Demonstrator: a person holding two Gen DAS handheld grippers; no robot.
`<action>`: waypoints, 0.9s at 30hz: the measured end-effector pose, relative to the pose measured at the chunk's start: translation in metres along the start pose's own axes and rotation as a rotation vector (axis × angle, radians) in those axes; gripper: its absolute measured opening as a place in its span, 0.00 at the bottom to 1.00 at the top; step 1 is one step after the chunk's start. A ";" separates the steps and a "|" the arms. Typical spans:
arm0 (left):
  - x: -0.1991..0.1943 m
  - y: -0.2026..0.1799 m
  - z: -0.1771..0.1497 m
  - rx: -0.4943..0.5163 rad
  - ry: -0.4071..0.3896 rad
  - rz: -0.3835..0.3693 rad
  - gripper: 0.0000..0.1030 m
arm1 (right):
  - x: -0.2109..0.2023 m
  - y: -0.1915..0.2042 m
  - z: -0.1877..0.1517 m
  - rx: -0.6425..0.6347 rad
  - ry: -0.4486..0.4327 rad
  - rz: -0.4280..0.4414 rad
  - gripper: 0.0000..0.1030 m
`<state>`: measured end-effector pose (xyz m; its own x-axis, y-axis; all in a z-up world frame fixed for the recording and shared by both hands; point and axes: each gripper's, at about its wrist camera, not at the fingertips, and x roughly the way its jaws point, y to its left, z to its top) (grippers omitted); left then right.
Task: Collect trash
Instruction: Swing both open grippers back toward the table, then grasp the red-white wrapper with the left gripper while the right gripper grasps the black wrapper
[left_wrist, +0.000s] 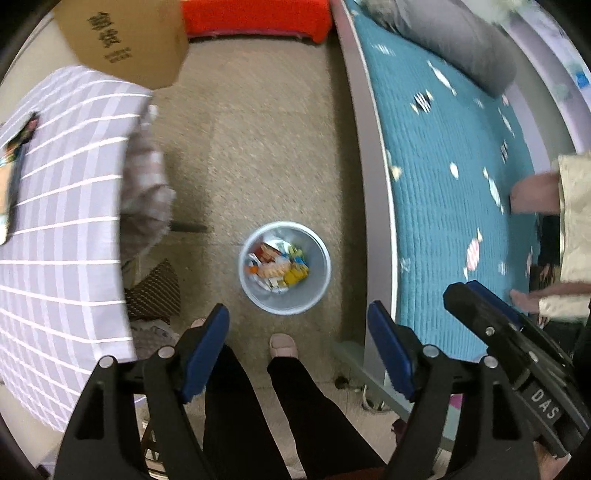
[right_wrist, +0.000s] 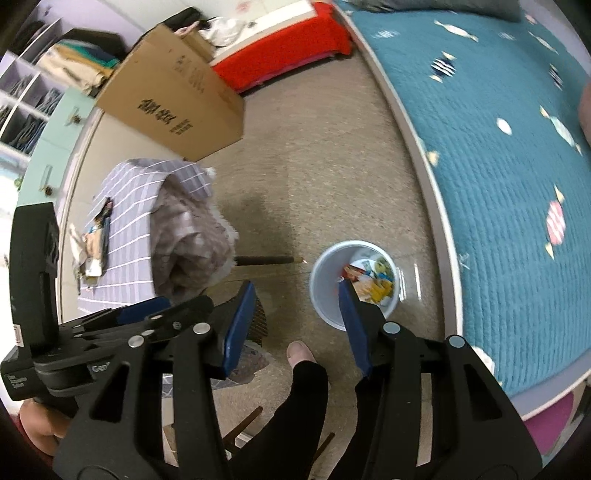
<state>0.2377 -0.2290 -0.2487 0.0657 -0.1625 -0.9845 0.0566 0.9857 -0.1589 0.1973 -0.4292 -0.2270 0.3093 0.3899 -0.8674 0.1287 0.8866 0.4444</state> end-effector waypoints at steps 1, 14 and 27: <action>-0.006 0.006 0.000 -0.014 -0.013 0.001 0.73 | 0.001 0.009 0.003 -0.017 0.001 0.008 0.46; -0.129 0.192 0.003 -0.317 -0.268 0.077 0.73 | 0.052 0.197 0.037 -0.299 0.039 0.139 0.46; -0.175 0.409 0.049 -0.472 -0.323 0.137 0.73 | 0.160 0.361 0.066 -0.245 0.099 0.142 0.46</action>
<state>0.2978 0.2002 -0.1374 0.3452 0.0355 -0.9378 -0.4187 0.9002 -0.1200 0.3555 -0.0629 -0.1910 0.2126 0.5258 -0.8236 -0.1438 0.8505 0.5059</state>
